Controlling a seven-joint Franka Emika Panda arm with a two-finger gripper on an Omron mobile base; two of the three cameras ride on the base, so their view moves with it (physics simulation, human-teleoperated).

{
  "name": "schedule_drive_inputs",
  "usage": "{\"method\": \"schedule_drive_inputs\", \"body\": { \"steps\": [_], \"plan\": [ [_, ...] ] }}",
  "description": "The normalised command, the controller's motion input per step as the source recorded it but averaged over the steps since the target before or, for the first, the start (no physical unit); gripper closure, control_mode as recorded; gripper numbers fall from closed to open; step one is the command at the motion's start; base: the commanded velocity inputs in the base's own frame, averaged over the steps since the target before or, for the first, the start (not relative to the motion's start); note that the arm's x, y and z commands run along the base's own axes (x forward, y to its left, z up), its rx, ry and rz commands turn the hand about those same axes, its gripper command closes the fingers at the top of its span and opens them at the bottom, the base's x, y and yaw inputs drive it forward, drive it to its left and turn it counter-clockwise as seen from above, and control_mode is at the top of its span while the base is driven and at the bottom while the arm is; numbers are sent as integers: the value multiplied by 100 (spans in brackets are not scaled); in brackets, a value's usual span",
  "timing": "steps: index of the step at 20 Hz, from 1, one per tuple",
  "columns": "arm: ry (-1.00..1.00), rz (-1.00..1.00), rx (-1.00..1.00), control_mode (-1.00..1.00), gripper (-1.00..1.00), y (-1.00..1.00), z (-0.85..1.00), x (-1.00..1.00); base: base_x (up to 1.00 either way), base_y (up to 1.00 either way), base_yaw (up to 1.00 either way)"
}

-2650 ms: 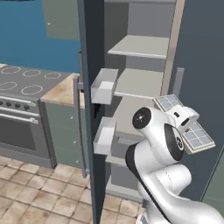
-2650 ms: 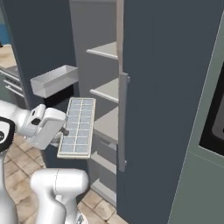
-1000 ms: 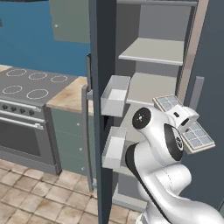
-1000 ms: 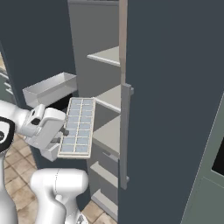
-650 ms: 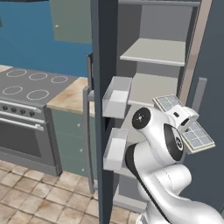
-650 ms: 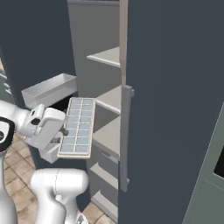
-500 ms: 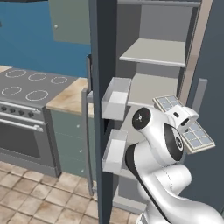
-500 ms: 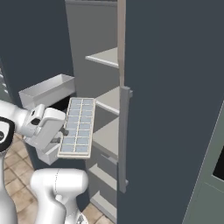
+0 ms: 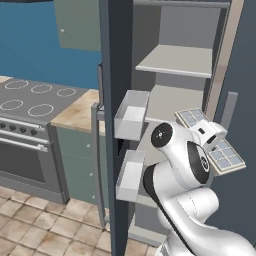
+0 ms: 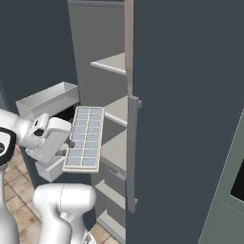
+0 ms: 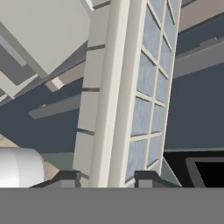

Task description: The ice cube tray has been filled with water. Take the tray and place it in the freezer to make ice. Close the freezer door after placing the tray.

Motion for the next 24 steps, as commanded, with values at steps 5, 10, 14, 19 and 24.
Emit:
{"method": "schedule_drive_inputs", "body": {
  "steps": [5, 10, 14, 19, 24],
  "plan": [
    [0, 0, 0, -100, 100, 4, 0, 7, 9, 8, 0],
    [-1, 0, 0, -100, 100, 3, 0, 22, 0, 0, 0],
    [0, 0, 0, -100, 100, 4, 3, 17, 0, 0, 0],
    [0, 5, -3, -100, 100, 6, 1, 10, 0, 0, 0],
    [0, 12, -7, -100, 100, 9, 0, 12, 0, 0, 0]
  ]
}}
